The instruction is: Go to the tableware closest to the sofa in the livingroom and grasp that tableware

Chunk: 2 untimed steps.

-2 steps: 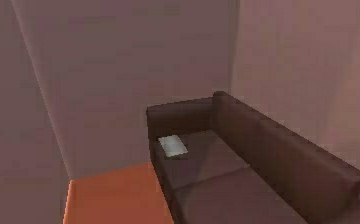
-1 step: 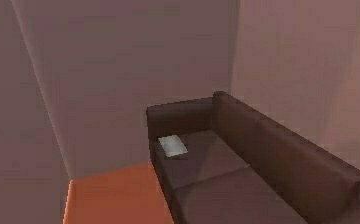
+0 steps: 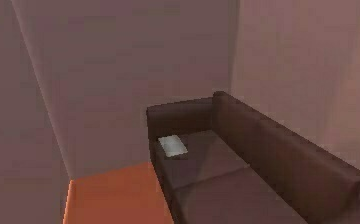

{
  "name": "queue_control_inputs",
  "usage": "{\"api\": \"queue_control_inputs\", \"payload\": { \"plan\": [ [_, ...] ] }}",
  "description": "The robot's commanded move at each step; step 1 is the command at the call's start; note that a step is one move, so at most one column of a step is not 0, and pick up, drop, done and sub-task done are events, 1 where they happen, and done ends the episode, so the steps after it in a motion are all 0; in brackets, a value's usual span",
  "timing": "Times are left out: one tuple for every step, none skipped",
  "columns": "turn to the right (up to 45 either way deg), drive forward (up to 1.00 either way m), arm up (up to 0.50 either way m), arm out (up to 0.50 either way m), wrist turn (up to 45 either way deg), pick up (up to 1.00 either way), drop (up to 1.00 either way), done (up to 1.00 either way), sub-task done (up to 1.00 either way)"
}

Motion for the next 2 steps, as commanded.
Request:
{"api": "queue_control_inputs", "payload": {
  "plan": [
    [0.0,0.0,0.0,0.3,0.0,0.0,0.0,0.0,0.0],
    [0.0,0.0,0.0,0.0,45.0,0.0,0.0,0.0,0.0]
  ]
}}
